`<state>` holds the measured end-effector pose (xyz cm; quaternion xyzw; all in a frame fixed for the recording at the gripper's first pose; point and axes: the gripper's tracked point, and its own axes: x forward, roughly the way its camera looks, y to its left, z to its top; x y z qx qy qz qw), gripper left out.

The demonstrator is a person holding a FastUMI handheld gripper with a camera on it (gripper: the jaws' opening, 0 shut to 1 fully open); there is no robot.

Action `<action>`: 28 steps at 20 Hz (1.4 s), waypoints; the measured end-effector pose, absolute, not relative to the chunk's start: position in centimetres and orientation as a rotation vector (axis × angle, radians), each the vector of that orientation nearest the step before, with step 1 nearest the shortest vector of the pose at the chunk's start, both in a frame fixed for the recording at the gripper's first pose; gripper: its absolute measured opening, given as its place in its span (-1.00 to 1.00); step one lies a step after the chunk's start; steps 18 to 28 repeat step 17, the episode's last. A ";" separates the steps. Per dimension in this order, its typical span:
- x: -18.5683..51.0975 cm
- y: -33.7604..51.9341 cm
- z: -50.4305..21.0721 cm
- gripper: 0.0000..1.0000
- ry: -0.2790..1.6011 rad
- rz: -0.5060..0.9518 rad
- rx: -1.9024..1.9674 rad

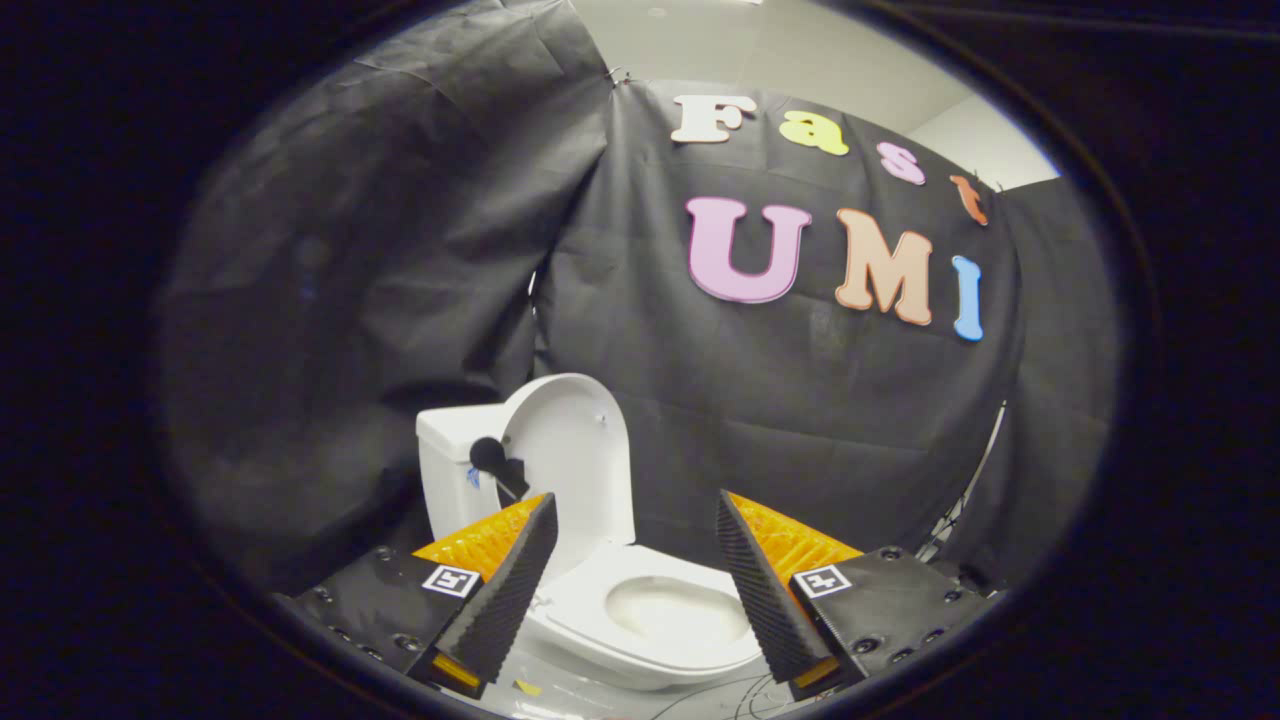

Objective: Open the toilet lid.

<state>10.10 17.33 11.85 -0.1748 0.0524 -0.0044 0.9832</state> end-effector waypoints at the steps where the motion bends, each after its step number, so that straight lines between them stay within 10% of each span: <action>1: 9.6 16.2 10.9 0.96 0.128 -0.031 -0.340; 28: 9.5 9.4 9.1 0.96 0.066 -0.178 -0.190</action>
